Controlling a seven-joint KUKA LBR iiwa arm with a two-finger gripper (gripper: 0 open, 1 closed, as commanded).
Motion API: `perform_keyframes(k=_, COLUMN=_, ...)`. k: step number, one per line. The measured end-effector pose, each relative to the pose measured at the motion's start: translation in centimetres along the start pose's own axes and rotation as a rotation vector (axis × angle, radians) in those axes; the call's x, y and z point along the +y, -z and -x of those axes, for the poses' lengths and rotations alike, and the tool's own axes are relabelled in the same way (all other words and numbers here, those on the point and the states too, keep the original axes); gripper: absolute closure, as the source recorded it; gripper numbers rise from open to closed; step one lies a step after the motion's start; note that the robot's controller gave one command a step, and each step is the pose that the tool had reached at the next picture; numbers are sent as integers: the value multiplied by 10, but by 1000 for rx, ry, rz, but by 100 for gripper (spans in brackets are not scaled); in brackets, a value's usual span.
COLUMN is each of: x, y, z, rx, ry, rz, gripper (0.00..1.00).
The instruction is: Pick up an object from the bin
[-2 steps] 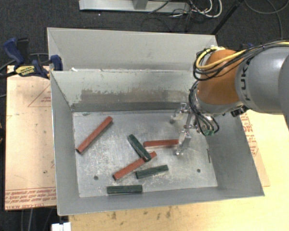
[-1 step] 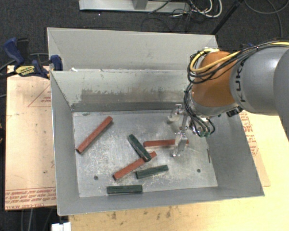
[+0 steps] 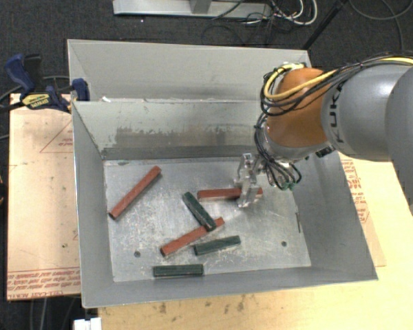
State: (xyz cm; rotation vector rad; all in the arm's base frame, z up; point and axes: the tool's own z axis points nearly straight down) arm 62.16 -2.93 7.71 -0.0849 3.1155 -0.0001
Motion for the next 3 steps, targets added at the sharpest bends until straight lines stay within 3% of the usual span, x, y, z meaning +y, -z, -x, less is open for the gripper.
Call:
perform_keyframes(k=2, x=0, y=2, z=-1, rx=6, ry=0, rz=1, gripper=100)
perform_keyframes(k=3, x=1, y=16, z=-4, rx=25, ry=0, rz=2, gripper=100)
